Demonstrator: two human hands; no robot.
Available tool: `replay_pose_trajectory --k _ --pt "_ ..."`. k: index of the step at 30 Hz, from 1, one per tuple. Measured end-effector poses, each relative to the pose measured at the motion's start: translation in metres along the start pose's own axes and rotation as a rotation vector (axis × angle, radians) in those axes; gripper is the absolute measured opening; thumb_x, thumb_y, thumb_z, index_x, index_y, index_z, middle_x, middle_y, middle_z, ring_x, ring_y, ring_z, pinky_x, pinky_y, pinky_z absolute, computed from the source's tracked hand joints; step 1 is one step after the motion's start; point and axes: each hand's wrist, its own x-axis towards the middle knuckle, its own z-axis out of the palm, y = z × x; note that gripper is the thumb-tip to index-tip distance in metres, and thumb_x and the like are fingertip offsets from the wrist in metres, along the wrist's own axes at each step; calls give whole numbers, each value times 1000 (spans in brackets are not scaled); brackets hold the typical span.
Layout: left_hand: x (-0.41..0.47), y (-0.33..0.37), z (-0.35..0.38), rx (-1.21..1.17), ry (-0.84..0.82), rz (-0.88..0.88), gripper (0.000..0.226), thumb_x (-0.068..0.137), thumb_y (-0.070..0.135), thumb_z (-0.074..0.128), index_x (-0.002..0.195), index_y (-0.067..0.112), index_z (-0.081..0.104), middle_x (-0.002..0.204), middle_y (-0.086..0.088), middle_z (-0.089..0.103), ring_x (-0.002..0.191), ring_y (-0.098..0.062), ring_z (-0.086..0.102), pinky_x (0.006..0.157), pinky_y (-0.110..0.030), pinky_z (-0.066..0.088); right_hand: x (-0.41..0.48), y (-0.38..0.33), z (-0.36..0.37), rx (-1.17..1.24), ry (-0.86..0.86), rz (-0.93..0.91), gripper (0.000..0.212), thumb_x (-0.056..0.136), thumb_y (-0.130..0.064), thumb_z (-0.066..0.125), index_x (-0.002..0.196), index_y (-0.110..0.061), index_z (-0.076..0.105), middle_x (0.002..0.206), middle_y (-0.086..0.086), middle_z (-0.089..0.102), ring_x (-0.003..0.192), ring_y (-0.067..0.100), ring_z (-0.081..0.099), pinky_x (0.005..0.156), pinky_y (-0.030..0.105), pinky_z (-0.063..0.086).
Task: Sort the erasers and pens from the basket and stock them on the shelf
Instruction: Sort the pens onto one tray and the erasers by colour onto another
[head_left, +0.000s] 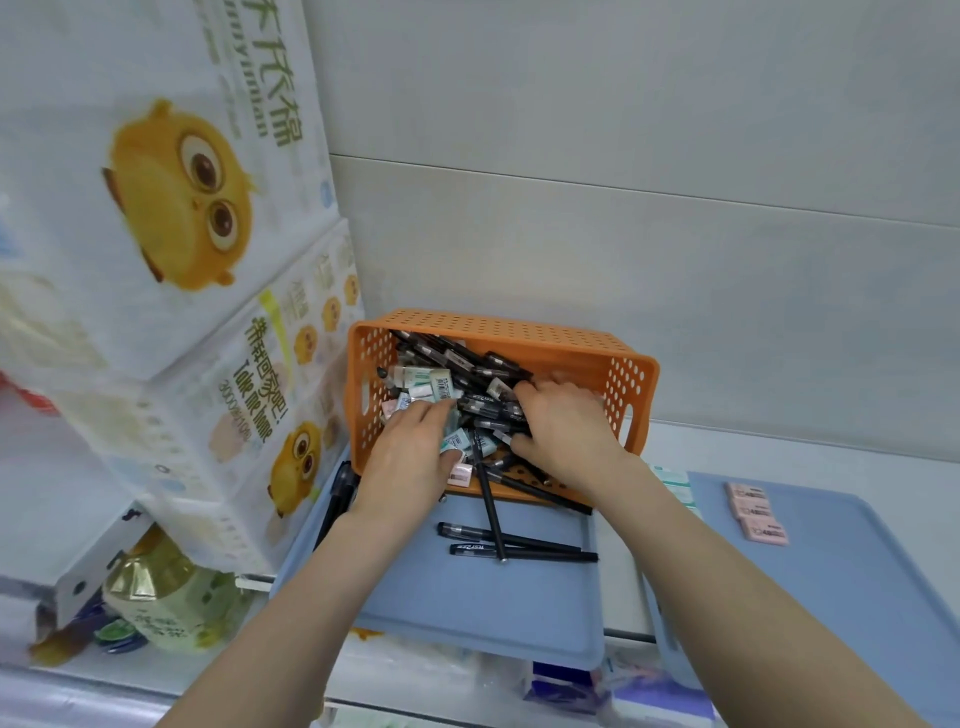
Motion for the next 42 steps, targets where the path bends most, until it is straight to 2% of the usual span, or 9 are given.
replay_pose_trajectory --k 4,8,16,20,26,32,35,38,42 --pt "-1 1 -1 -7 -9 -15 62 87 23 68 143 12 43 133 -4 53 123 -22 47 104 -30 37 -4 2 3 66 5 -60 41 86 -33 65 119 -16 48 115 5 63 111 27 52 91 41 40" --pt "-1 1 0 -15 -7 -26 56 88 25 67 140 14 48 129 -3 56 119 -21 49 101 -30 40 -11 7 10 153 56 -111 46 85 -21 68 124 -17 44 111 6 63 101 25 53 77 35 44" --pt "-11 5 0 -46 60 -32 45 88 20 66 131 12 57 124 -4 58 119 -23 47 102 -32 38 -25 10 8 253 162 -144 63 80 2 61 138 -18 45 125 6 60 108 27 57 88 41 47" --pt "-16 6 -2 -66 48 -36 44 89 20 65 132 13 57 124 -4 57 118 -23 49 97 -30 41 -30 10 3 277 182 -104 66 81 5 55 141 -20 41 128 5 51 95 29 57 79 36 48" --pt "-22 10 -5 -88 63 -40 39 90 19 64 128 12 60 125 -6 58 118 -24 52 94 -32 44 -35 6 1 236 230 -165 54 78 5 60 128 -13 49 117 9 56 87 30 59 72 39 48" --pt "-29 21 -13 -146 85 -59 38 90 18 64 128 16 60 125 -2 57 119 -20 51 98 -30 41 -50 2 -15 358 275 -198 47 82 -2 61 125 -16 48 113 3 63 97 24 61 72 33 45" --pt "-39 18 -17 -147 119 -27 29 86 9 67 114 18 68 113 1 61 111 -18 54 92 -26 41 -61 1 -23 471 250 -144 34 90 -13 60 121 -20 46 98 -4 61 89 19 59 70 33 46" --pt "-52 19 -14 -112 15 62 23 82 6 70 101 20 73 98 5 62 97 -16 58 79 -24 42 -68 1 -23 574 270 -105 28 93 -27 62 116 -20 47 96 -2 66 84 18 60 70 36 50" --pt "-67 23 -4 -86 67 32 29 73 -3 72 92 19 68 89 4 60 87 -20 58 72 -29 46 -68 -4 -9 403 142 -41 29 93 -31 59 116 -16 50 96 5 69 86 27 66 69 38 53"
